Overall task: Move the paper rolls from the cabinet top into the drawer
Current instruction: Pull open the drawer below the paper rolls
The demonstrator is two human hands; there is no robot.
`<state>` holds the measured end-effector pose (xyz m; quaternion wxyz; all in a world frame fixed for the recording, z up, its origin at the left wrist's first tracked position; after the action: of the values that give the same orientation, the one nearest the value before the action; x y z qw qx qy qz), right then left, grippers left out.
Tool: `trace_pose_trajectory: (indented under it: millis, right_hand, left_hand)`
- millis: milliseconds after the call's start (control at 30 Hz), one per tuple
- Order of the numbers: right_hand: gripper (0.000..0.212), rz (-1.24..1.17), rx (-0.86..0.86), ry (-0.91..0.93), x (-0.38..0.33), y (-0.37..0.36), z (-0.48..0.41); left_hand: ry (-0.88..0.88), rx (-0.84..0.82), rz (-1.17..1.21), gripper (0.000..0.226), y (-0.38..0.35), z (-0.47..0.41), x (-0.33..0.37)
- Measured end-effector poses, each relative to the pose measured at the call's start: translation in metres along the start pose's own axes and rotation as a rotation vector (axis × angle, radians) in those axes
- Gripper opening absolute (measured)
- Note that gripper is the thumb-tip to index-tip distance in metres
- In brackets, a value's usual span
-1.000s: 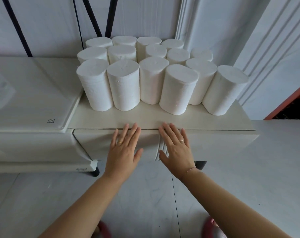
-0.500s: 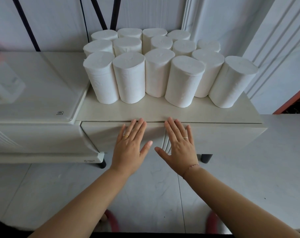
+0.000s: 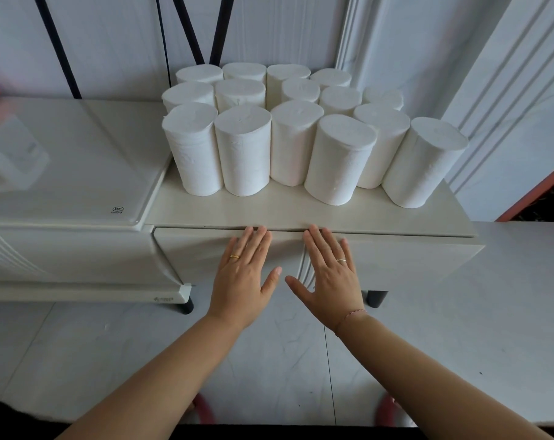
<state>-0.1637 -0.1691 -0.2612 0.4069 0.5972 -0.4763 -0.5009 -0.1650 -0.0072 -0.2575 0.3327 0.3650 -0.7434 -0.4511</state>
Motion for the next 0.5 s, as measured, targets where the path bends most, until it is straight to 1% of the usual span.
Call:
trace_pose_trajectory:
  millis: [333, 500]
  right_hand:
    - [0.083, 0.018, -0.03, 0.006, 0.0, 0.004, 0.004]
    - [0.08, -0.005, -0.004, 0.045, 0.003, 0.007, 0.038]
  left_hand:
    - [0.01, -0.007, -0.008, 0.061, 0.005, 0.001, 0.006]
    - [-0.023, -0.033, -0.004, 0.063, 0.007, 0.035, 0.018]
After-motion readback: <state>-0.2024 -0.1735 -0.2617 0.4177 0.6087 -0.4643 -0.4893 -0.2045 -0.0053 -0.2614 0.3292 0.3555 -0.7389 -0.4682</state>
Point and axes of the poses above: each hand's wrist, its own z-axis away from the middle knuckle, its own y-axis out of the back of the hand, x = y × z, the point moved 4 cm from there along -z, towards the middle knuckle, and after that the axes turned 12 degrees about -y, right-handed, at the moved point
